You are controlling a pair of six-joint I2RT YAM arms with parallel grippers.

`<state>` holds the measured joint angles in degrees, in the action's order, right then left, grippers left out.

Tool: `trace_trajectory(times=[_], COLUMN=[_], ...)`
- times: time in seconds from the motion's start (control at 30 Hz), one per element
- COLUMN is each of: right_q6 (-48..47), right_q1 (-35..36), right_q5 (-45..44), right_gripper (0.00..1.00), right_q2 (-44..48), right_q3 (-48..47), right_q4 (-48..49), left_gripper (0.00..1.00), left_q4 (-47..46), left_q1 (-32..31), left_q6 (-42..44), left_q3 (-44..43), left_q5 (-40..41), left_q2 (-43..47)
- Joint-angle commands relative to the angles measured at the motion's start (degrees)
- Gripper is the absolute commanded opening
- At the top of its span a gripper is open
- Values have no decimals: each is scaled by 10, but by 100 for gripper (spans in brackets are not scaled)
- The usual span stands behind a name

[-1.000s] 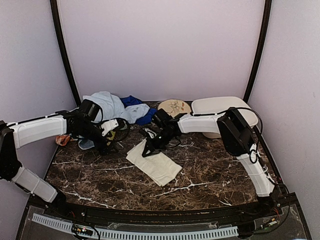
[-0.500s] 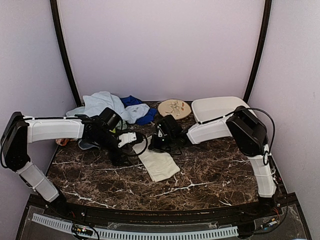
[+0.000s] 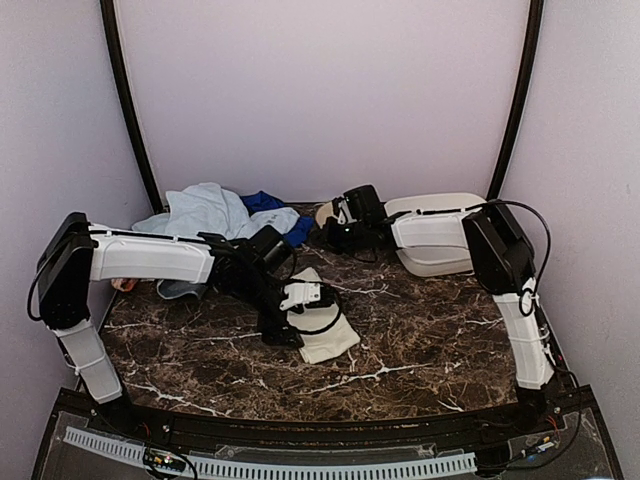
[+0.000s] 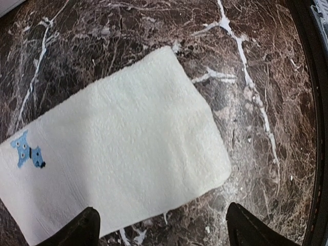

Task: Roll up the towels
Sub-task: Smooth out the towel at the center of the board.

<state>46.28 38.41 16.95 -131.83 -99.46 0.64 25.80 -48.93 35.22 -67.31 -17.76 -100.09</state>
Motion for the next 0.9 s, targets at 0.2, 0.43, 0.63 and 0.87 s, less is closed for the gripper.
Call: trace_trajectory(times=[0.2, 0.43, 0.63, 0.87], right_q6=[-79, -122, -121, -118], right_q1=[-4, -11, -2, 32], right_q5=[149, 76, 94, 212], right_gripper=[0, 0, 0, 0], right_q2=[-22, 48, 86, -3], right_q3=[52, 63, 82, 23], right_q4=[-13, -31, 5, -17], left_gripper=[87, 75, 65, 62], left_q4=[-29, -28, 12, 66], left_q1=[-56, -63, -62, -53], left_q6=[-5, 6, 28, 48], left_q3=[-32, -2, 36, 47], left_q5=[4, 24, 19, 7], left_q2=[-68, -89, -61, -23])
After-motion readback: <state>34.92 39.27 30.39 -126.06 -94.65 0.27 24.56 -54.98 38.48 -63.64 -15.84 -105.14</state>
